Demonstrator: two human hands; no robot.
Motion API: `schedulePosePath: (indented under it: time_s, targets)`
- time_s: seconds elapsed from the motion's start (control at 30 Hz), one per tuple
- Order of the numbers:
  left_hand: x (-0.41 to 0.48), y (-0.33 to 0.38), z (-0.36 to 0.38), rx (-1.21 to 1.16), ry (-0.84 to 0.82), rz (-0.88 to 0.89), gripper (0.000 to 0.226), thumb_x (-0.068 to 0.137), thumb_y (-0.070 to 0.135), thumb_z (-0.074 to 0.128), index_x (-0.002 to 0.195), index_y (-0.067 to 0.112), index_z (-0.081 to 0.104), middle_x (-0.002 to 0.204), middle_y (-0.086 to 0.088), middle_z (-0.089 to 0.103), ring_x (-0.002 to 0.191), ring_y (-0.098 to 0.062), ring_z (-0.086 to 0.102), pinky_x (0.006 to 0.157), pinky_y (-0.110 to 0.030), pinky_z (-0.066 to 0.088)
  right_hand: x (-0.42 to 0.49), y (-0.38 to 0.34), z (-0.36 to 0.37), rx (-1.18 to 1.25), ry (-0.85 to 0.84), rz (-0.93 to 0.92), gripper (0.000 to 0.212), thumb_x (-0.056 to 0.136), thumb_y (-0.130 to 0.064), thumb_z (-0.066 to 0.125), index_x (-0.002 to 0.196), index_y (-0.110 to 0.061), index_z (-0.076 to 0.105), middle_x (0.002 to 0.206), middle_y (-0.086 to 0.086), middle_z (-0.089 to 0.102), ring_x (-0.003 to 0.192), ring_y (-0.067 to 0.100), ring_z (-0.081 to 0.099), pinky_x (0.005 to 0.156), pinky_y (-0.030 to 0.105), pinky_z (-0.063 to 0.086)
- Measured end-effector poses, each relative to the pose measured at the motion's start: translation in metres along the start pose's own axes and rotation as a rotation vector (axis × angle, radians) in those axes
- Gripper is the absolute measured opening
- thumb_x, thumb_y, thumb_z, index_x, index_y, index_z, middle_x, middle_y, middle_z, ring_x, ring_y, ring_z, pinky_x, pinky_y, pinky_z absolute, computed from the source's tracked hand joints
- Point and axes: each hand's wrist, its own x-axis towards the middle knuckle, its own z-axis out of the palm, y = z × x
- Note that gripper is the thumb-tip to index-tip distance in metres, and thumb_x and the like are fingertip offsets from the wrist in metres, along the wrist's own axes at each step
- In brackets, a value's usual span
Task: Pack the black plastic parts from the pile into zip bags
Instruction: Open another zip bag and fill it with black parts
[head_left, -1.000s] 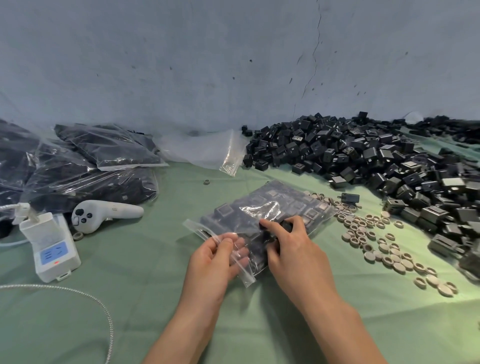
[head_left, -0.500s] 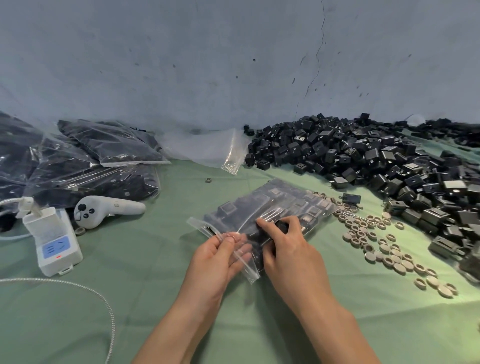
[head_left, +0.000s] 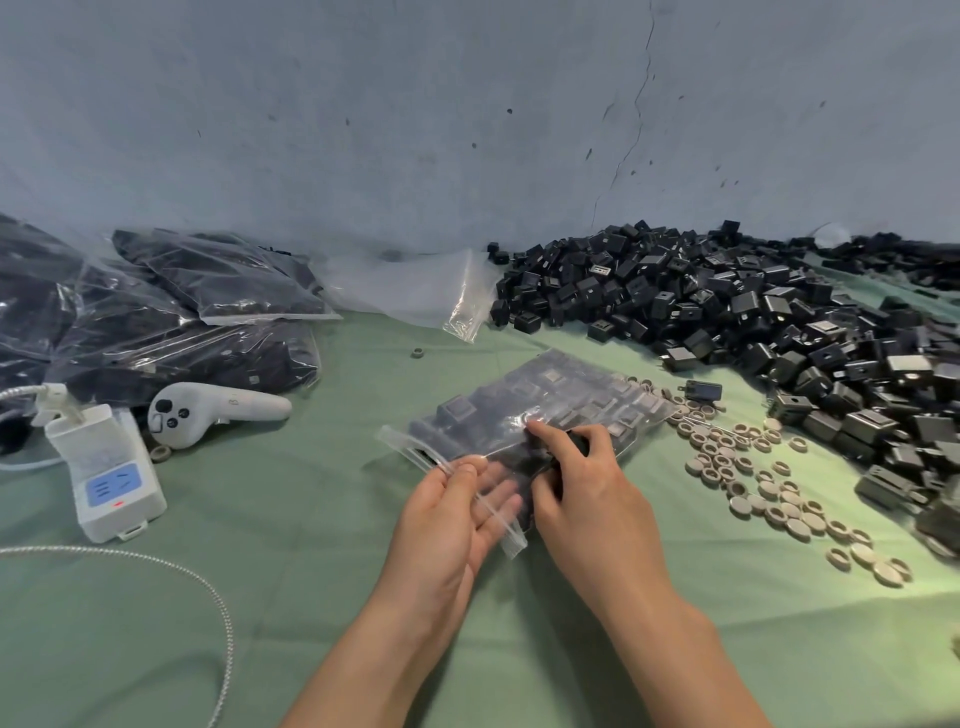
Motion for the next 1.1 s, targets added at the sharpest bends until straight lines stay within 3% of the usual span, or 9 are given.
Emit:
schedulePosePath:
  time_s: [0.13, 0.27, 0.5, 0.67, 0.87, 1.1]
  targets:
    - [0.001, -0.001, 0.003, 0.07, 0.005, 0.048, 0.018, 0.104, 0.01, 0.044, 0.097, 0.007, 0.059, 0.11, -0.017, 0.07, 0.101, -0.028, 0.072, 0.084, -0.035, 0.058, 0.002, 0.001, 0.0, 0.005, -0.001, 0.016, 0.048, 0.096, -0.03, 0.048, 0.142, -0.043, 0.044, 0.126, -0.004, 0.039, 0.086, 0.024, 0.062, 0.063, 0.033, 0.04]
    - [0.001, -0.003, 0.002, 0.162, 0.009, 0.117, 0.019, 0.105, 0.013, 0.043, 0.097, 0.008, 0.06, 0.107, -0.009, 0.074, 0.097, -0.021, 0.073, 0.079, -0.029, 0.06, 0.003, 0.002, 0.0, 0.034, -0.02, 0.024, 0.05, 0.096, -0.029, 0.047, 0.144, -0.043, 0.042, 0.125, -0.004, 0.04, 0.089, 0.024, 0.061, 0.066, 0.035, 0.044]
    - [0.002, -0.002, 0.001, 0.037, -0.039, 0.057, 0.017, 0.104, 0.009, 0.044, 0.097, 0.006, 0.059, 0.111, -0.015, 0.072, 0.103, -0.026, 0.071, 0.084, -0.035, 0.058, 0.009, 0.001, -0.001, 0.198, -0.037, 0.108, 0.048, 0.097, -0.027, 0.046, 0.142, -0.044, 0.046, 0.121, -0.006, 0.044, 0.093, 0.02, 0.059, 0.079, 0.038, 0.051]
    - [0.002, -0.002, 0.003, -0.019, -0.138, 0.008, 0.017, 0.102, 0.007, 0.043, 0.093, 0.005, 0.057, 0.11, -0.015, 0.074, 0.099, -0.028, 0.073, 0.081, -0.034, 0.061, 0.006, 0.003, -0.001, 0.117, -0.047, 0.121, 0.048, 0.097, -0.029, 0.044, 0.144, -0.041, 0.044, 0.131, -0.004, 0.043, 0.1, 0.024, 0.06, 0.081, 0.04, 0.051]
    - [0.005, -0.001, 0.0, -0.032, -0.182, -0.044, 0.017, 0.102, 0.007, 0.043, 0.094, 0.004, 0.058, 0.113, -0.019, 0.072, 0.106, -0.028, 0.07, 0.09, -0.036, 0.054, 0.014, 0.013, -0.005, 0.073, -0.062, 0.172, 0.051, 0.098, -0.029, 0.042, 0.147, -0.041, 0.04, 0.13, -0.002, 0.043, 0.095, 0.024, 0.06, 0.079, 0.04, 0.051]
    - [0.014, 0.004, 0.003, 0.059, -0.263, -0.119, 0.019, 0.102, 0.012, 0.044, 0.085, 0.009, 0.052, 0.121, -0.017, 0.069, 0.099, -0.033, 0.072, 0.07, -0.032, 0.061, 0.015, 0.014, -0.006, 0.095, -0.064, 0.17, 0.05, 0.098, -0.028, 0.042, 0.146, -0.04, 0.039, 0.13, -0.003, 0.044, 0.095, 0.023, 0.059, 0.079, 0.04, 0.051]
